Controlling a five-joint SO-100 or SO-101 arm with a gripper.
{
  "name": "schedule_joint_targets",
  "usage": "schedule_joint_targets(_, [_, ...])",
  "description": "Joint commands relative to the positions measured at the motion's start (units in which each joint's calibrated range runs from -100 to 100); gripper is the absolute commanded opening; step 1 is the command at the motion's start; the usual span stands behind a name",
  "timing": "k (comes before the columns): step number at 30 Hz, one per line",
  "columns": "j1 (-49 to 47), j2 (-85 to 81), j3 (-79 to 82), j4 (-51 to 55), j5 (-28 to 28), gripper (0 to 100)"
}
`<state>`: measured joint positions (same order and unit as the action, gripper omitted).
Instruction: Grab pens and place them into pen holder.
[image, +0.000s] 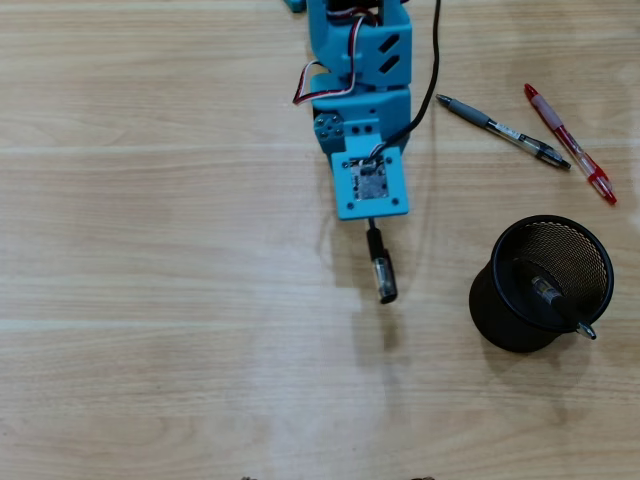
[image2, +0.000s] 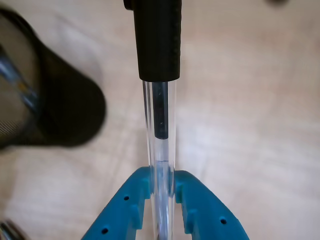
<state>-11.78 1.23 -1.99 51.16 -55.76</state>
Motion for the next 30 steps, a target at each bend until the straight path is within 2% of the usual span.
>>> schedule_joint_targets(1, [-5.6, -1.2, -11.4, -19.1, -1.1, 2])
schedule_joint_targets(5, [-12.9, 8.5, -13.0, -37.8, -4.4, 2])
schedule_joint_targets(8, [-16.2, 15.5, -13.4, -44.9, -4.7, 2])
schedule_joint_targets(19, [-17.6, 19.2, -9.4, -45.5, -4.7, 3])
schedule_joint_targets(21, [-17.7, 19.1, -8.2, -45.5, -4.7, 7])
schedule_joint_targets(25, [-17.7, 19.1, -7.1, -45.5, -4.3, 20])
schedule_joint_targets(30, [-17.7, 18.5, -6.7, -45.6, -3.8, 20])
